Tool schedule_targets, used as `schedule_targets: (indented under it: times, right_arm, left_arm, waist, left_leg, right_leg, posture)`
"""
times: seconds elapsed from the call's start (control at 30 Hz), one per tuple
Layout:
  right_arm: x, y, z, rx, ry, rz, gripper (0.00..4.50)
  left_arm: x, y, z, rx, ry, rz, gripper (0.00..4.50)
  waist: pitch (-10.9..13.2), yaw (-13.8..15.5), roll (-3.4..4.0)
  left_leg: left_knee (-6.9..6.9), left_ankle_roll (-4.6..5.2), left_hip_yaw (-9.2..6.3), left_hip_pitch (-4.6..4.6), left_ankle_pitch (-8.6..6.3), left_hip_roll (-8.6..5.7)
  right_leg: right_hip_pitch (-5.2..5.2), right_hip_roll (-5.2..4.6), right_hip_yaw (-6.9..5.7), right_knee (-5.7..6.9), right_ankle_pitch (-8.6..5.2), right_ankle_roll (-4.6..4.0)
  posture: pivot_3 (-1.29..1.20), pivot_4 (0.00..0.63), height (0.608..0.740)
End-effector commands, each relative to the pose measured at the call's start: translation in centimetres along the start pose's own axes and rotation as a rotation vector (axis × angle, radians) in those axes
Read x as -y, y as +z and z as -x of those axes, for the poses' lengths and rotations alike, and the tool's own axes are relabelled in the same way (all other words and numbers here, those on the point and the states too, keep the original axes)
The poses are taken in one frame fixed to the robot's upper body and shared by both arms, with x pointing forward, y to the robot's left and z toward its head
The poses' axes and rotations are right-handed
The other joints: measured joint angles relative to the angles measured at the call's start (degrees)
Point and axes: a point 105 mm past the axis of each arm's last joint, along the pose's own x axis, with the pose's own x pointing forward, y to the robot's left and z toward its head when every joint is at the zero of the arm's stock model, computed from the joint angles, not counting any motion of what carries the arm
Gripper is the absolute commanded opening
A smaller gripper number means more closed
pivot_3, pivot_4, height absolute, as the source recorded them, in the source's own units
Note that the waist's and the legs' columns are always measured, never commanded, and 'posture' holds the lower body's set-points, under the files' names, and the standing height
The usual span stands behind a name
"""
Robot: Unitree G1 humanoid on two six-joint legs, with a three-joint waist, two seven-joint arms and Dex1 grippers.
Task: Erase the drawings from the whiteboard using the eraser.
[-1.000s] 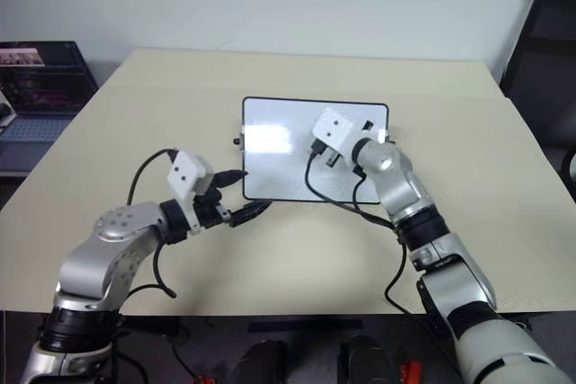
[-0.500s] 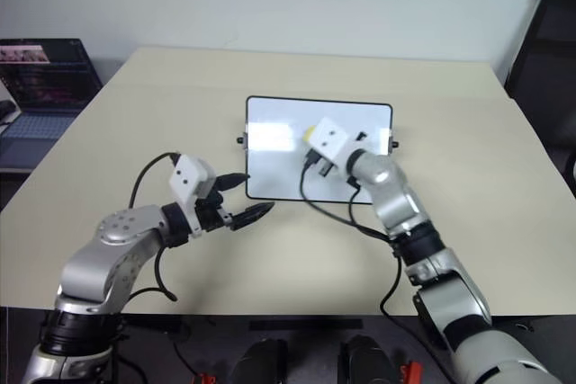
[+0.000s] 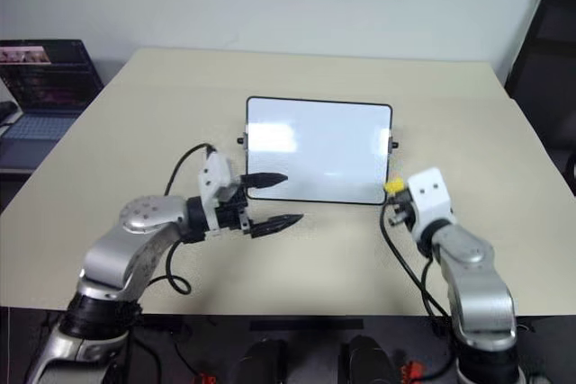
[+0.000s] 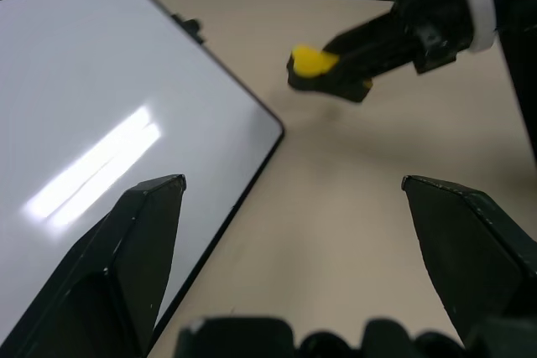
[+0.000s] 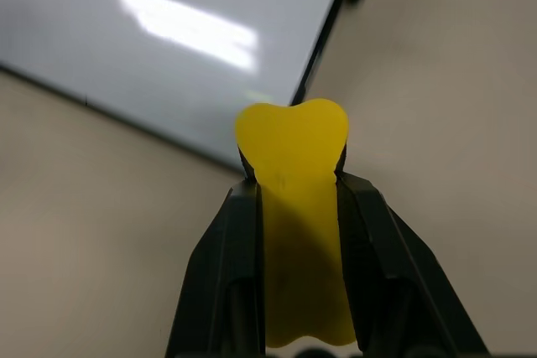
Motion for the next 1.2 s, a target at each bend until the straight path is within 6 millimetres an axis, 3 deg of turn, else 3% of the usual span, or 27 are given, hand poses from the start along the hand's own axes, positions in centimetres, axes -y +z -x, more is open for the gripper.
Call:
schedule_targets:
  times: [0.03, 0.2, 0.4, 0.67, 1.03, 1.2]
  right_arm:
    - [0.3, 0.0, -0.4, 0.018, -0.058, -0.042, 0.84]
    - [2.7, -0.2, -1.7, 0.024, -0.181, -0.142, 0.84]
    - [5.1, 0.1, -2.1, 0.031, -0.261, -0.199, 0.84]
    - [5.2, -0.3, -2.5, 0.015, -0.261, -0.254, 0.84]
    - [6.1, 0.5, -2.9, 0.053, -0.270, -0.282, 4.48]
    - [5.7, 2.7, -2.1, 0.144, -0.248, -0.272, 4.48]
  left_arm:
    - [0.4, 1.5, -2.1, 0.047, -0.112, -0.059, 4.50]
    - [1.0, 1.5, -4.1, 0.046, -0.212, -0.094, 4.50]
    - [0.9, 1.4, -4.7, 0.056, -0.227, -0.105, 4.50]
    - [0.6, 1.0, -4.7, 0.052, -0.221, -0.113, 4.50]
    - [1.1, 0.7, -4.6, 0.048, -0.211, -0.099, 4.50]
    - [-0.1, 0.5, -4.2, 0.054, -0.100, -0.080, 4.50]
  waist:
    - [0.00, 0.01, 0.00]
    - [0.00, -0.20, 0.00]
    - [0.00, -0.17, 0.00]
    - [0.00, -0.19, 0.00]
    - [0.00, -0.21, 0.01]
    - [0.00, -0.17, 0.01]
  left_leg:
    - [0.06, 0.01, 0.00, -0.01, 0.01, 0.00]
    - [0.10, 0.01, 0.13, 0.00, 0.00, -0.05]
    - [0.05, 0.01, 0.10, -0.08, 0.00, -0.02]
    - [0.05, 0.01, 0.11, -0.09, 0.00, -0.02]
    - [0.05, 0.02, 0.11, -0.09, 0.00, -0.01]
    - [0.05, 0.02, 0.09, -0.09, 0.00, 0.01]
  right_leg:
    - [0.01, 0.02, 0.00, 0.00, 0.00, 0.01]
    - [0.01, 0.13, 0.02, 0.00, 0.02, 0.04]
    - [-0.01, 0.12, 0.06, -0.01, 0.00, 0.00]
    - [-0.01, 0.12, 0.09, -0.01, 0.00, 0.00]
    - [-0.01, 0.12, 0.10, 0.00, 0.00, 0.00]
    - [-0.01, 0.12, 0.10, 0.00, 0.00, 0.01]
  posture:
    - [0.00, 0.150, 0.740]
    - [0.00, 0.150, 0.740]
    - [0.00, 0.150, 0.740]
    - [0.00, 0.150, 0.740]
    - [0.00, 0.150, 0.740]
    - [0.00, 0.150, 0.740]
